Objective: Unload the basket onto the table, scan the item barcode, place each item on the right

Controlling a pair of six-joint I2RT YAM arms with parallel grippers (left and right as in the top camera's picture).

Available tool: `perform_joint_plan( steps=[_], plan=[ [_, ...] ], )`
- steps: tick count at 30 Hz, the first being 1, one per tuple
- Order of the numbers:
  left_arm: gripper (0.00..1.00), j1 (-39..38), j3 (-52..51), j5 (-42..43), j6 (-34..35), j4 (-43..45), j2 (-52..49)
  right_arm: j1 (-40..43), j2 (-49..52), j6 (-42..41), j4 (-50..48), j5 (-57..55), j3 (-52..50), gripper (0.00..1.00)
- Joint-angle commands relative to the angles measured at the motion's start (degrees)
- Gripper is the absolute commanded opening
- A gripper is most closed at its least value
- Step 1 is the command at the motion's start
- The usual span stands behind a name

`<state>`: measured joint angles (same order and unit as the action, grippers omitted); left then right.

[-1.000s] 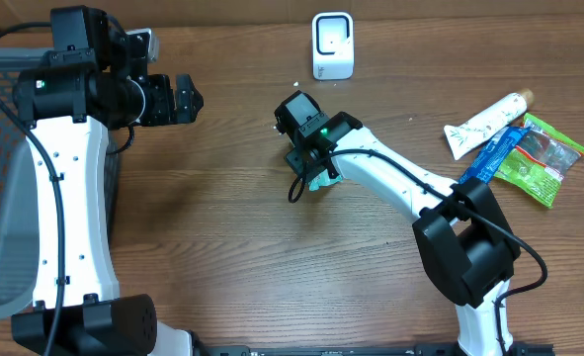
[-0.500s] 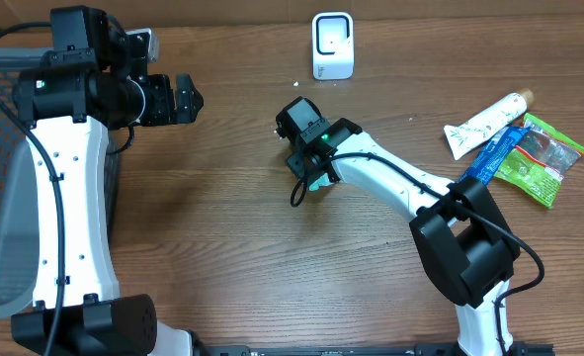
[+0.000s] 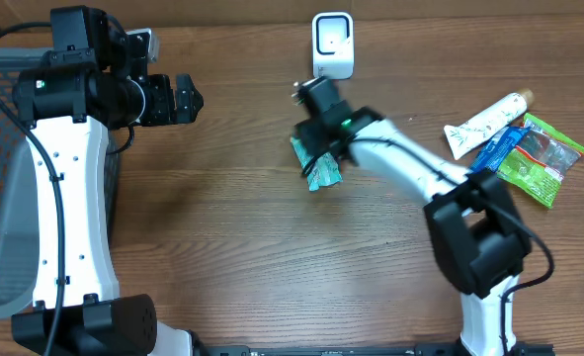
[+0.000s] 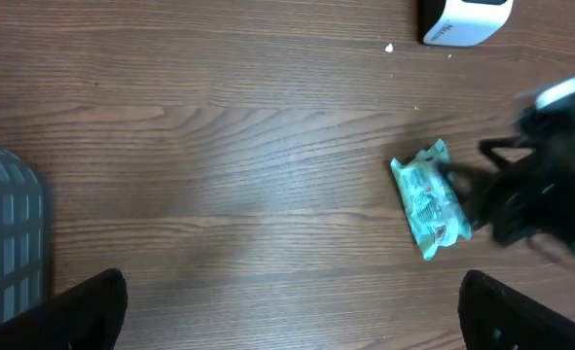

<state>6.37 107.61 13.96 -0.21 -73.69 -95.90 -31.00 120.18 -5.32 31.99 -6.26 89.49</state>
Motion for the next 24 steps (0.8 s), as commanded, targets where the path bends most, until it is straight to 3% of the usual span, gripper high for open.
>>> perform_joint_plan(
  steps=[1,6,12,24],
  plan=[
    [1.0,0.0,0.2,0.5,-1.1,0.2,-0.3,6.8,-0.1,-8.4,1.5,9.7,-0.3,0.53],
    [1.0,0.0,0.2,0.5,-1.1,0.2,-0.3,10.8,-0.1,-13.0,9.6,16.5,-0.3,0.36],
    [1.0,0.0,0.2,0.5,-1.1,0.2,-0.3,8.2,0.1,-13.9,16.8,18.4,-0.5,0.35],
    [1.0,0.0,0.2,0.5,-1.1,0.2,-0.3,-0.1,0.5,-18.2,14.3,20.6,-4.5,0.36]
  ],
)
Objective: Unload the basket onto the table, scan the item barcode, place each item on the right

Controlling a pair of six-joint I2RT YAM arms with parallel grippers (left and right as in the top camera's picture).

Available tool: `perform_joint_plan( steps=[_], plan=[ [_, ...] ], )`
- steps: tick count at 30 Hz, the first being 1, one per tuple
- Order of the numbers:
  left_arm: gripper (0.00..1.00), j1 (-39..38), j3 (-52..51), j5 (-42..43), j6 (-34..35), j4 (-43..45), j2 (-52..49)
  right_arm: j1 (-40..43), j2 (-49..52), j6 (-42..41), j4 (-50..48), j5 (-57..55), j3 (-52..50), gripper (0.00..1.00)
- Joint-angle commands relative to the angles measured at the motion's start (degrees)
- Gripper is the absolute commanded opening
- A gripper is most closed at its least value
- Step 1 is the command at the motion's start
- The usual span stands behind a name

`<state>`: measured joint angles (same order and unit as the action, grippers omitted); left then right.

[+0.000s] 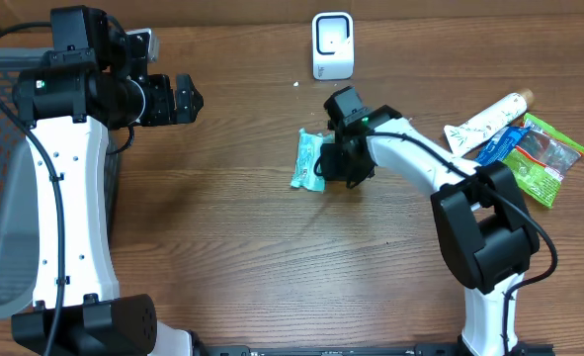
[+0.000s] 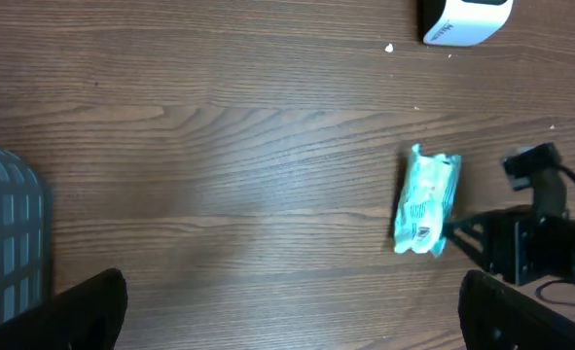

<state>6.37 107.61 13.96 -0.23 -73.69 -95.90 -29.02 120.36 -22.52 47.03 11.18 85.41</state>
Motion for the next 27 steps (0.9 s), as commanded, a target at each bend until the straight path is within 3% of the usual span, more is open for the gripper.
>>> perform_joint_plan(
  steps=[1,4,9,15,17,20,22,27],
  plan=[
    [1.0,0.0,0.2,0.5,-1.1,0.2,-0.3,-2.8,0.3,0.0,-1.2,4.8,-0.4,0.36],
    [1.0,0.0,0.2,0.5,-1.1,0.2,-0.3,-5.5,0.3,4.6,-3.7,10.4,-0.1,0.38],
    [1.0,0.0,0.2,0.5,-1.1,0.2,-0.3,-7.3,0.2,7.4,-1.9,8.1,3.5,0.44],
    [1.0,0.0,0.2,0.5,-1.1,0.2,-0.3,-2.0,0.0,8.9,4.2,3.9,10.5,0.46],
    [1.0,0.0,0.2,0.5,-1.1,0.2,-0.4,0.5,0.0,11.4,5.7,4.3,12.6,0.52],
    [1.0,0.0,0.2,0.5,-1.1,0.2,-0.3,4.0,0.0,16.7,5.5,4.3,13.5,0.75],
    [1.0,0.0,0.2,0.5,-1.1,0.2,-0.3,6.4,0.6,19.8,4.2,4.5,12.8,0.84],
    [1.0,0.0,0.2,0.5,-1.1,0.2,-0.3,9.9,4.3,30.8,3.3,16.0,12.3,0.87]
  ],
)
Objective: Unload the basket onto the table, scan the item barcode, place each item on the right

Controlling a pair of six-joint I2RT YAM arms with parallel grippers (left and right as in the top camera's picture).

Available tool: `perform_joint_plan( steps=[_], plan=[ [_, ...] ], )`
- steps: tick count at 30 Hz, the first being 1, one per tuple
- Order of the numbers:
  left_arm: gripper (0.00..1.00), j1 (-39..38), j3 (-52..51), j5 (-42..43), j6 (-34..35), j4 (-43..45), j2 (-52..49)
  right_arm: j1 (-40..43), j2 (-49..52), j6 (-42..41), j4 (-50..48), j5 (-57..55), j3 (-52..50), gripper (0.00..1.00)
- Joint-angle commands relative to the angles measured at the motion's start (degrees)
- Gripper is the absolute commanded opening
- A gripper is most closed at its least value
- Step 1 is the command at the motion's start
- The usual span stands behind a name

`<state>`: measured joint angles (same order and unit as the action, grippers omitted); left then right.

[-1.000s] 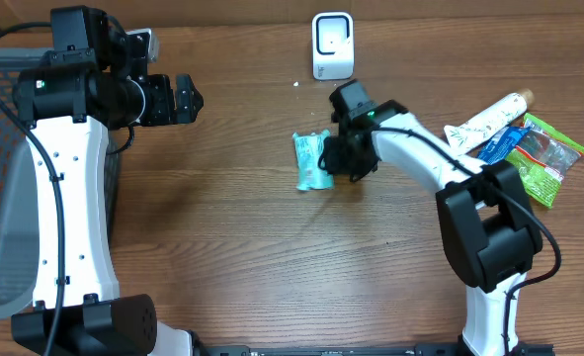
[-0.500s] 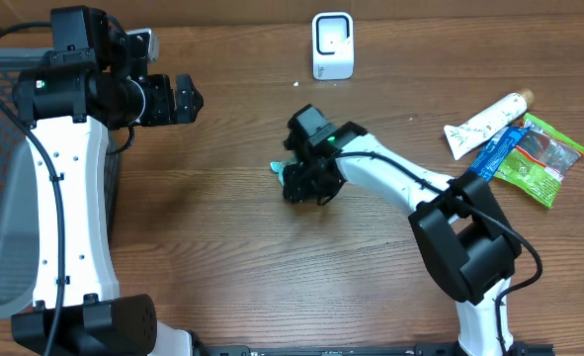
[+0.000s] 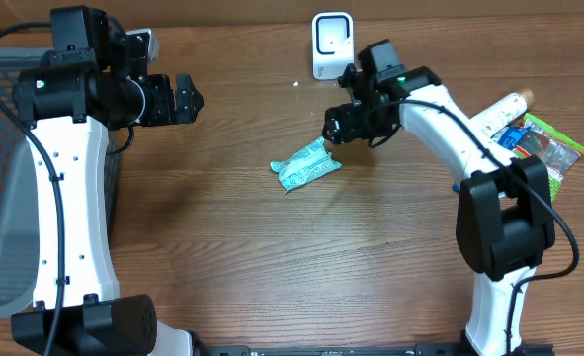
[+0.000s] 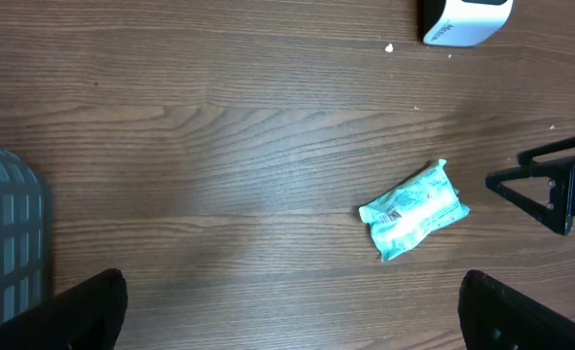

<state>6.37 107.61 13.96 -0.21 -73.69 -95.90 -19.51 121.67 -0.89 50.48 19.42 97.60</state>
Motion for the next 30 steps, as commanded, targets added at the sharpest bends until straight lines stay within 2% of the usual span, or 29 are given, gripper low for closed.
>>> perform_joint_plan(
  steps=[1,5,9,13,15,17,21,27,30],
  plan=[
    [1.0,0.0,0.2,0.5,-1.1,0.2,-0.3,0.5,3.6,10.7,-0.2,9.7,0.1,0.87],
    [1.0,0.0,0.2,0.5,-1.1,0.2,-0.3,0.3,5.5,14.4,-0.3,14.4,0.1,0.87],
    [1.0,0.0,0.2,0.5,-1.1,0.2,-0.3,-1.0,8.0,14.3,-0.3,14.8,0.1,0.87],
    [1.0,0.0,0.2,0.5,-1.1,0.2,-0.3,-1.6,8.7,11.7,-0.6,15.2,0.1,0.79],
    [1.0,0.0,0.2,0.5,-1.1,0.2,-0.3,-1.8,9.0,9.4,-1.3,15.2,-0.1,0.7],
    [1.0,0.0,0.2,0.5,-1.1,0.2,-0.3,-1.9,9.8,7.3,-1.8,15.2,-0.2,0.68],
    [1.0,0.0,0.2,0.5,-1.1,0.2,-0.3,-1.9,11.5,1.5,-2.4,13.8,-0.2,0.54],
    [1.0,0.0,0.2,0.5,-1.1,0.2,-0.3,-1.9,12.1,-2.6,-2.4,13.9,-0.7,0.22],
    [1.0,0.0,0.2,0.5,-1.1,0.2,-0.3,-1.8,12.1,-2.6,-2.2,15.7,-0.7,0.12]
  ],
)
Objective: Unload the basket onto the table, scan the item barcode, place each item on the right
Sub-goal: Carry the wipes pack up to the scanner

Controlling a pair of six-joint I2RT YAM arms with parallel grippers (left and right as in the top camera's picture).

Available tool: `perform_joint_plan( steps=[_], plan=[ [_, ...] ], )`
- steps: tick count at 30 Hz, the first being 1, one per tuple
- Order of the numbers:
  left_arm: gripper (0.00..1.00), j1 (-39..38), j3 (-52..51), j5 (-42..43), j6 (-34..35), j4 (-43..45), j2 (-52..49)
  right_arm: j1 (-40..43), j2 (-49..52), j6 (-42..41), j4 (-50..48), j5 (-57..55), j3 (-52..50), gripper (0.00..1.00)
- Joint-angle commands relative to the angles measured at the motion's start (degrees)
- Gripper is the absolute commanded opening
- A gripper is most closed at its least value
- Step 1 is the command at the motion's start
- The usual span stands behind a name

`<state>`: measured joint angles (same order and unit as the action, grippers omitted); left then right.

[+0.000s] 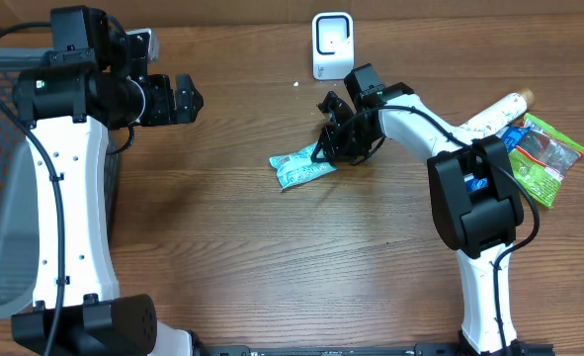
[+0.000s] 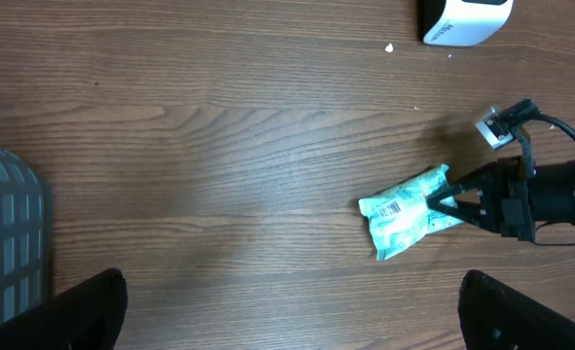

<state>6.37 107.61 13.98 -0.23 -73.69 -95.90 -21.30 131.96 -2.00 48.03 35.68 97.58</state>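
The teal packet (image 1: 299, 167) lies flat on the table with its barcode (image 2: 396, 207) facing up. My right gripper (image 1: 327, 148) is low at the packet's right end. Its black fingers (image 2: 459, 190) reach over that end, and a strip of teal shows between them. The jaws look open, and the packet still rests on the wood. The white scanner (image 1: 332, 44) stands at the table's far edge, also seen in the left wrist view (image 2: 467, 19). My left gripper (image 2: 292, 297) hangs high above the left side, open and empty.
A white tube (image 1: 486, 124), a blue packet (image 1: 497, 148) and a green packet (image 1: 541, 158) lie at the right. A grey mesh basket (image 2: 10, 228) stands at the left edge. A white crumb (image 1: 296, 84) lies near the scanner.
My right gripper was up near the scanner, clear of the packet; now it is down at the packet's right end. The packet lies almost where it was. The left arm has not moved.
First my right gripper held the teal packet near the table's middle. Then the packet lay upright on the wood with the gripper beside it. Then it lay turned slantwise, barcode up, with the gripper away near the scanner. Now the gripper is back at its right end.
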Motion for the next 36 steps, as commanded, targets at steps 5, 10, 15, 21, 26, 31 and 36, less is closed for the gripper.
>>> perform_joint_plan(
  steps=[5,10,15,21,26,31,36],
  plan=[
    [1.0,0.0,0.2,0.5,-1.1,0.2,-0.3,1.9,0.6,-0.9,1.7,5.2,1.1,0.04],
    [1.0,0.0,0.2,0.5,-1.1,0.2,-0.3,4.7,-5.2,5.0,4.3,13.7,2.0,0.04],
    [1.0,-0.1,0.2,0.5,-1.1,0.2,-0.3,7.1,-13.2,8.1,5.2,18.5,2.0,0.04],
    [1.0,-0.1,0.2,0.5,-1.1,0.2,-0.4,10.1,-23.6,8.0,4.4,14.9,2.0,0.04],
    [1.0,-0.1,0.2,0.5,-1.1,0.2,-0.4,10.4,-30.9,7.3,4.2,5.2,2.0,0.04],
    [1.0,-0.1,0.2,0.5,-1.1,0.2,-0.4,10.4,-36.2,6.7,4.3,0.3,2.0,0.04],
    [1.0,-0.1,0.2,0.5,-1.1,0.2,-0.4,10.4,-37.5,6.6,5.0,-2.3,2.0,0.04]
  ],
)
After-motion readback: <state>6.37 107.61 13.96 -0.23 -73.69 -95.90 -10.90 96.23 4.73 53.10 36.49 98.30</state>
